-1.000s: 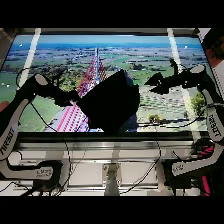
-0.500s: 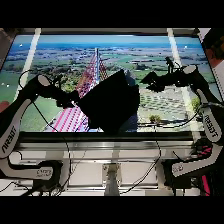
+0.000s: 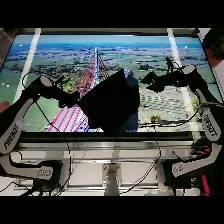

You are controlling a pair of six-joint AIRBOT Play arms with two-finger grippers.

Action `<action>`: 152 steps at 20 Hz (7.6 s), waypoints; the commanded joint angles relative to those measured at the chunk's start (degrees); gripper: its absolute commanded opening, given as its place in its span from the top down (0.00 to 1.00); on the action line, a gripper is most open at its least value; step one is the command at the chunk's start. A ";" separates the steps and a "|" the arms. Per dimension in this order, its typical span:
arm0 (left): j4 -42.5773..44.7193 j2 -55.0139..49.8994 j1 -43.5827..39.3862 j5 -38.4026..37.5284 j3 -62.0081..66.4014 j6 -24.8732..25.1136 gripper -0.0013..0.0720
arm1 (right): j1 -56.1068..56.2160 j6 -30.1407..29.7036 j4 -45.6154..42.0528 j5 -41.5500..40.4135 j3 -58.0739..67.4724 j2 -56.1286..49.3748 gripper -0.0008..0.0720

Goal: Fold the clothes and pants, and hang the long-sleeved shirts on hangers.

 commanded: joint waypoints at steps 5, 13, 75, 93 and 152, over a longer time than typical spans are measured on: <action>0.52 7.98 3.32 6.27 0.90 -0.09 0.97 | 0.35 0.74 1.55 6.10 0.00 -4.52 0.14; 0.33 8.15 0.55 6.32 0.90 -0.26 0.97 | 7.85 -0.46 1.84 2.51 0.00 -7.06 0.15; -12.76 20.39 22.62 -10.03 -25.75 41.18 0.38 | -0.68 -36.20 22.62 8.07 -21.49 10.23 0.38; -17.90 8.94 15.67 -2.34 -26.12 46.51 0.42 | -0.68 -36.20 22.58 9.05 -21.44 10.23 0.38; -69.70 15.15 -0.74 34.56 14.53 56.19 0.97 | 1.38 -9.07 30.64 -15.34 8.92 16.96 0.95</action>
